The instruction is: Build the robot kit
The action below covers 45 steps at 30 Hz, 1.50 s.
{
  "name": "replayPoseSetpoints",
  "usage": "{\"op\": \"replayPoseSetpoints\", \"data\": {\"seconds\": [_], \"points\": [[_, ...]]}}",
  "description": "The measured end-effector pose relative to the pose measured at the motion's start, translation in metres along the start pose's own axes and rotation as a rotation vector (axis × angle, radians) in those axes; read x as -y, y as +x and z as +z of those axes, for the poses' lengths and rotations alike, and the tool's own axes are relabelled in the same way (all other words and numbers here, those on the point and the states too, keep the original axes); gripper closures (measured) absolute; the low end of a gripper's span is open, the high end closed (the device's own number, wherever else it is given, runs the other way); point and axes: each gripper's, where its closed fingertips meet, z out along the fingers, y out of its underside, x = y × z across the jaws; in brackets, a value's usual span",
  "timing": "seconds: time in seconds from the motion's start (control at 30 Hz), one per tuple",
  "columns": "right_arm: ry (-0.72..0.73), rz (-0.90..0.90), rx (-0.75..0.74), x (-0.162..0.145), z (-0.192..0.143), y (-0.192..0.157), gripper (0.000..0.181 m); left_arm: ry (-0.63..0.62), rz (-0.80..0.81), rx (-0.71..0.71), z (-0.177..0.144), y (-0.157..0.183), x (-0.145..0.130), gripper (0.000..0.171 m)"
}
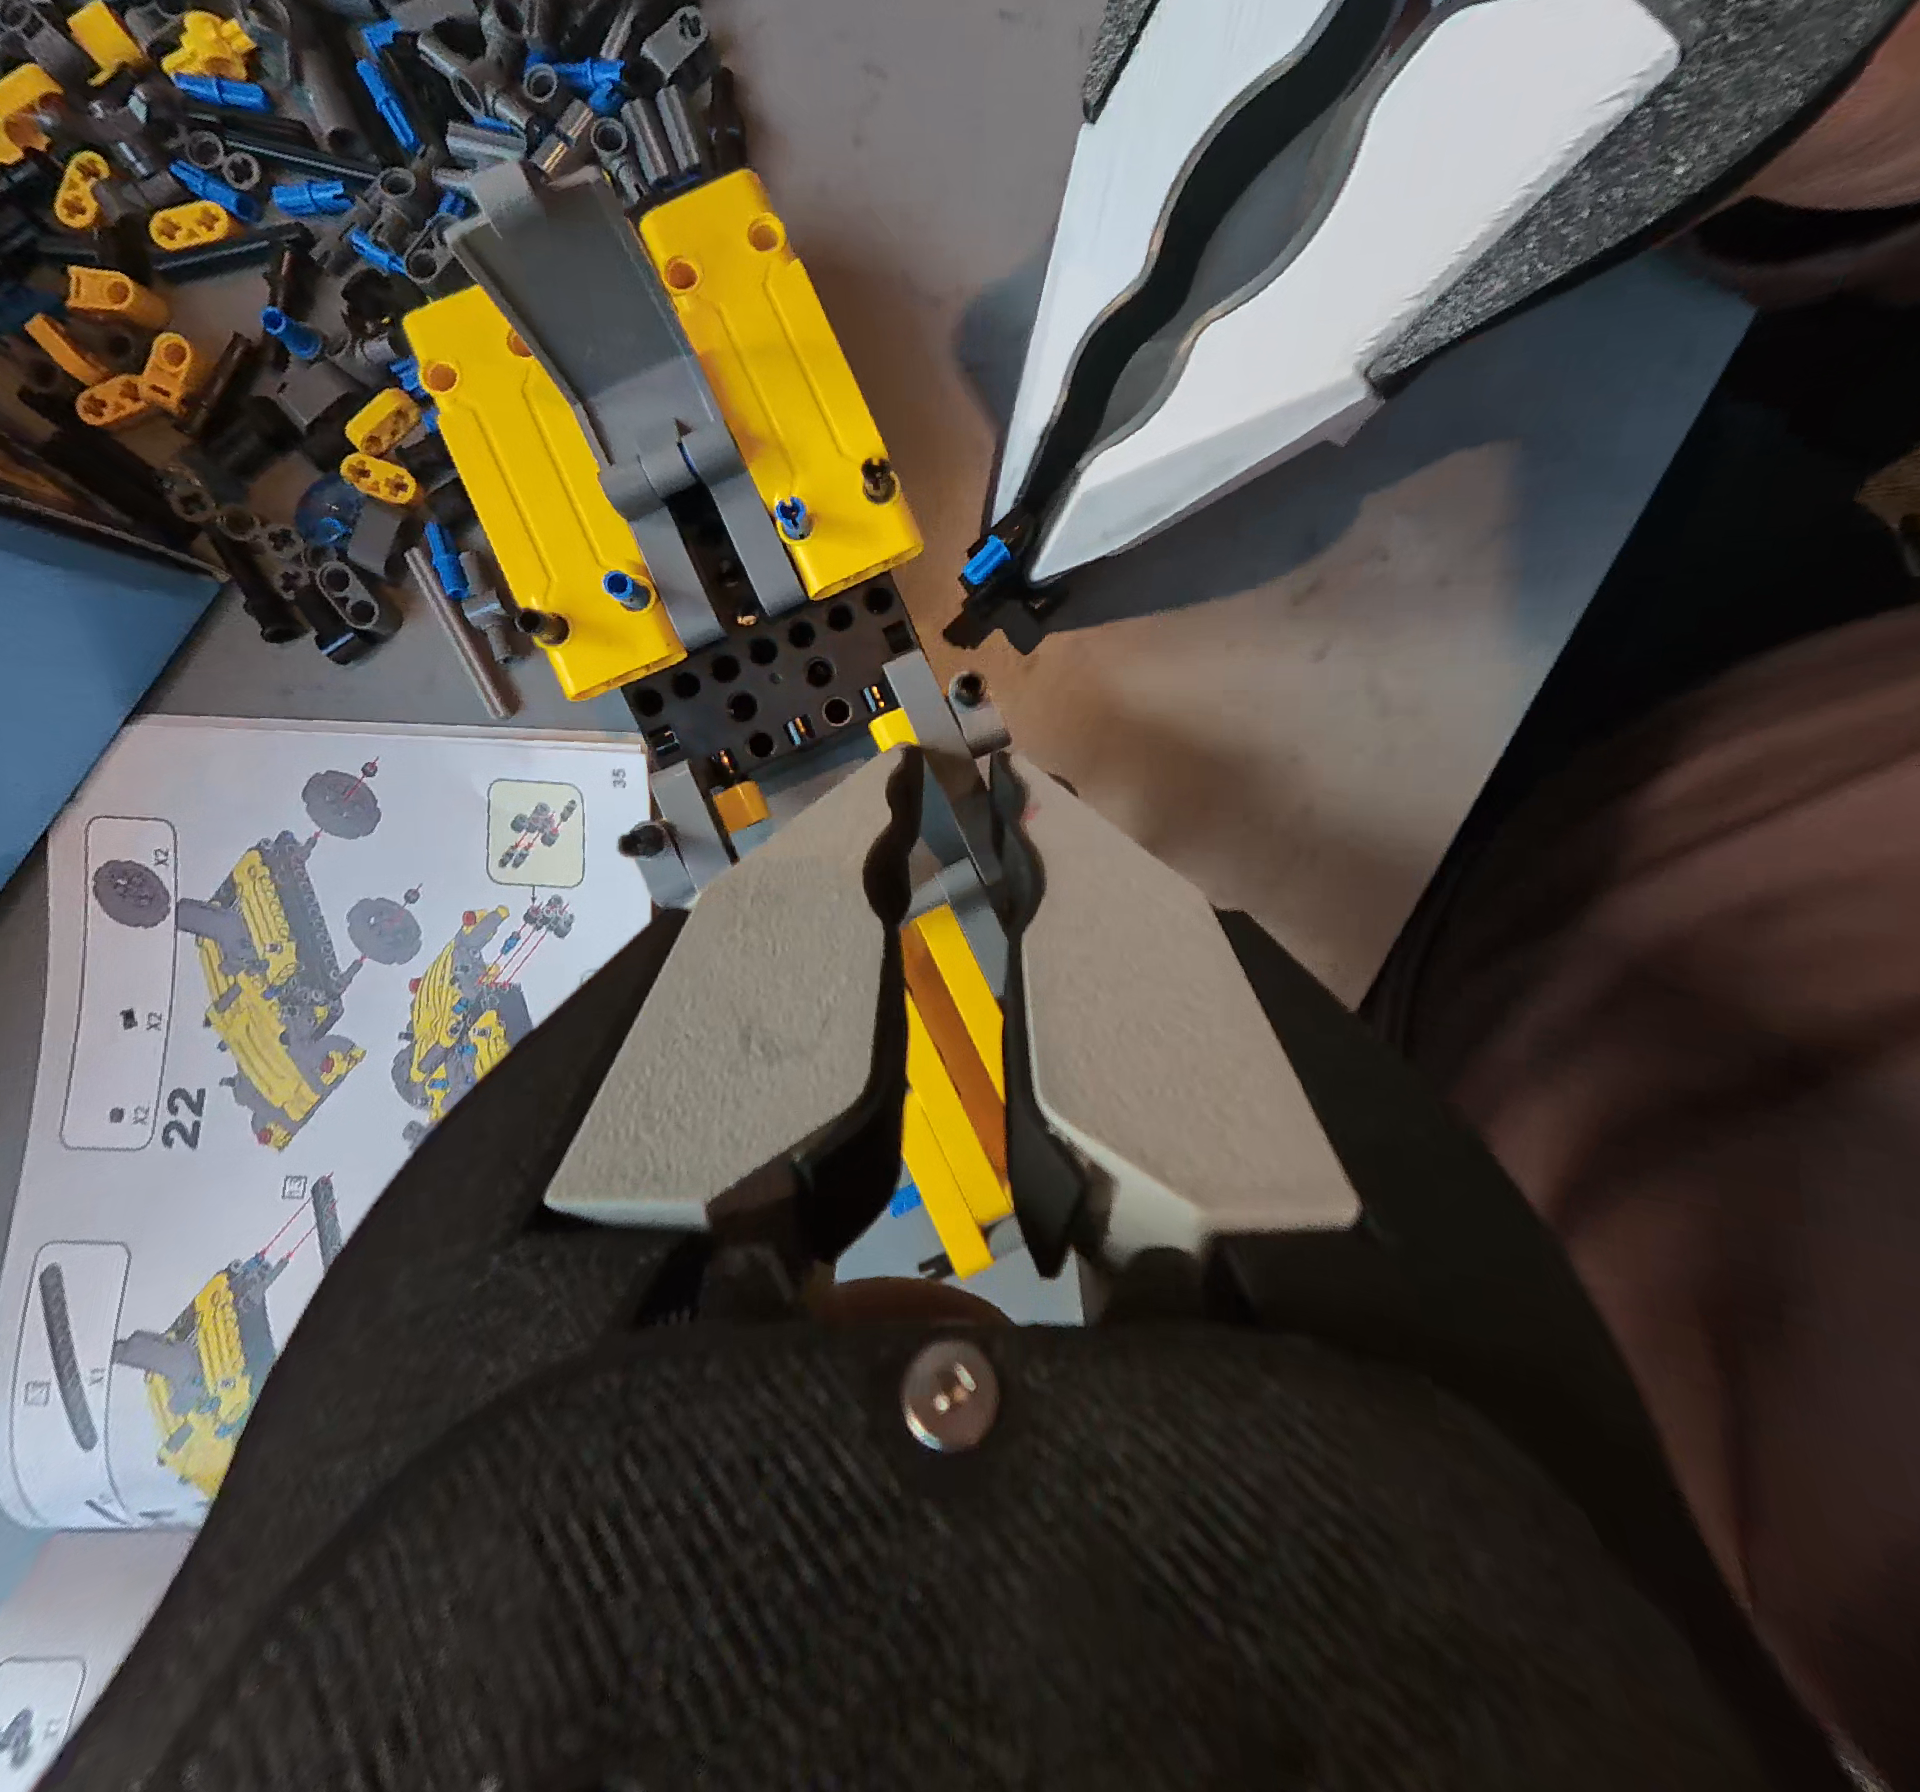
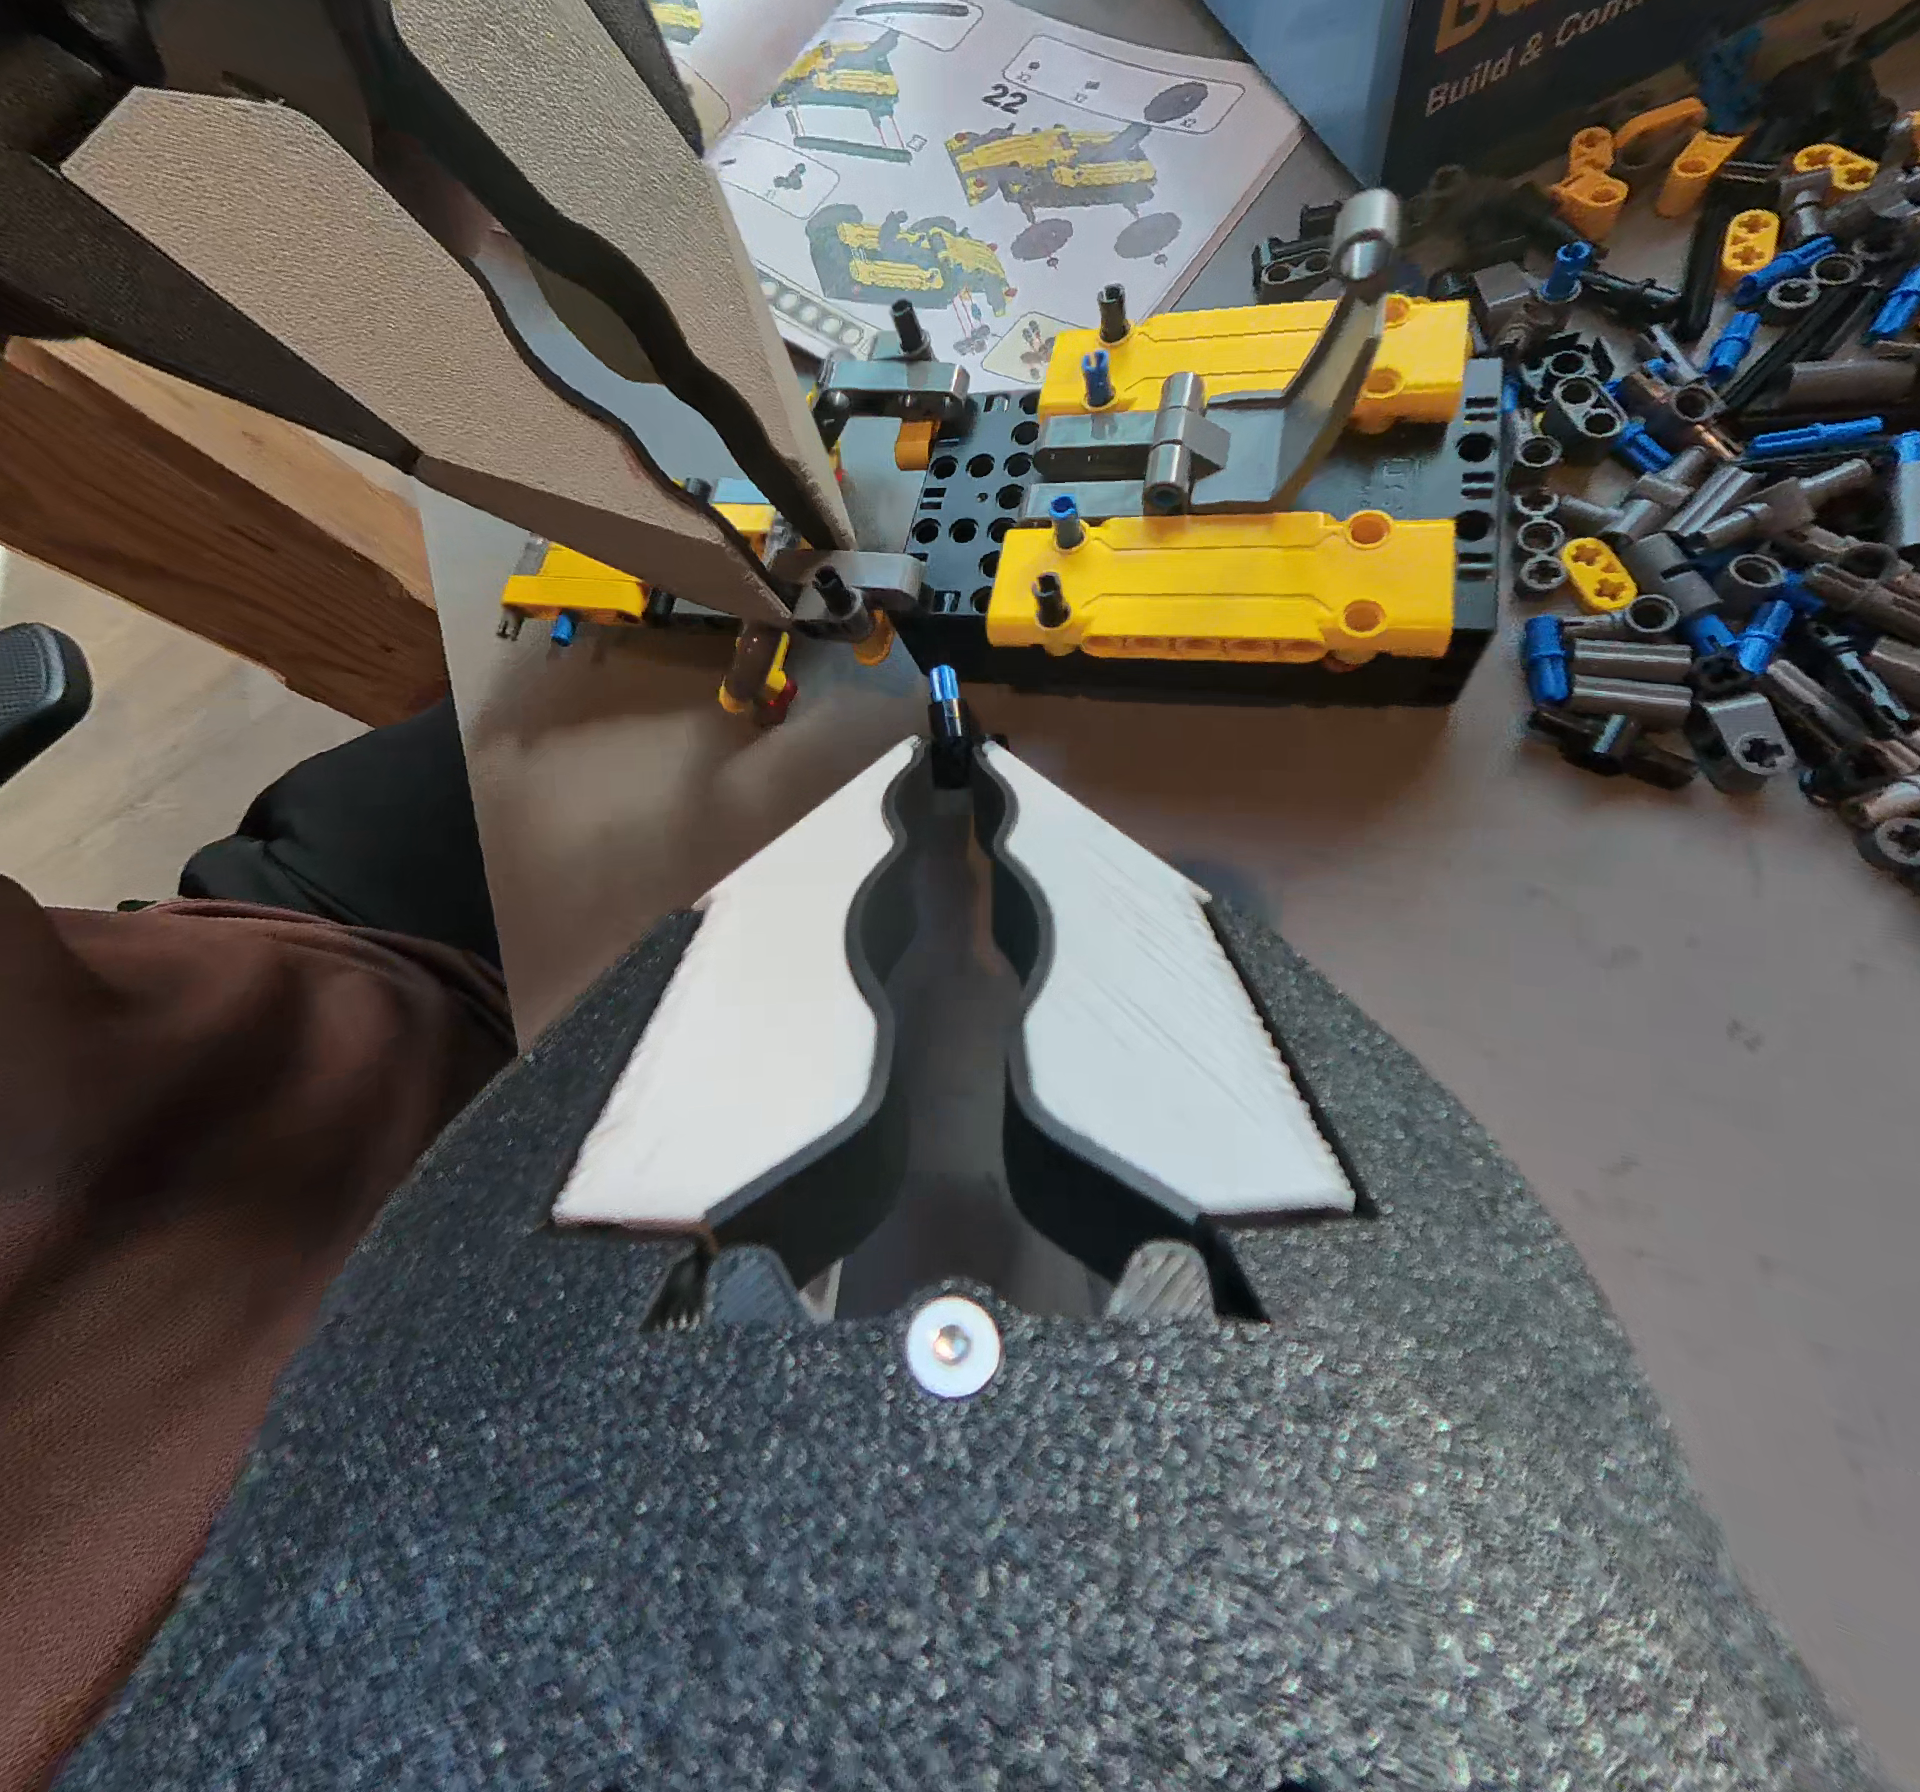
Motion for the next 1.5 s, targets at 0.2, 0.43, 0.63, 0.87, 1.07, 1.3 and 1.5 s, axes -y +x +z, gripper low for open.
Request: {"op": "replayPoseSetpoints", "data": {"seconds": [0.2, 0.43, 0.63, 0.87, 1.07, 1.3, 1.5], "points": [[0.046, -0.02, 0.012, 0.004, -0.005, -0.005, 0.178, 0.1, -0.003, 0.06, -0.007, 0.012, 0.02, 0.137], [0.213, 0.164, 0.219, 0.02, -0.029, -0.02, 0.178, 0.208, 0.091, 0.236, -0.002, 0.028, 0.031, 0.141], [0.281, 0.332, 0.341, 0.025, -0.035, -0.028, 0.179, 0.336, 0.195, 0.489, -0.007, 0.024, 0.042, 0.151], [0.282, 0.38, 0.374, 0.024, -0.031, -0.041, 0.179, 0.396, 0.205, 0.497, -0.008, 0.028, 0.038, 0.152], [0.294, 0.325, 0.416, 0.028, -0.038, -0.053, 0.178, 0.507, 0.164, 0.384, -0.017, 0.039, 0.039, 0.152], [0.3, 0.038, 0.45, 0.034, -0.075, -0.057, 0.174, 0.763, 0.146, 0.077, -0.041, 0.063, 0.047, 0.152], [0.22, -0.327, 0.432, 0.028, -0.088, -0.076, 0.17, 0.863, 0.207, -0.136, -0.054, 0.092, 0.05, 0.152]]}}
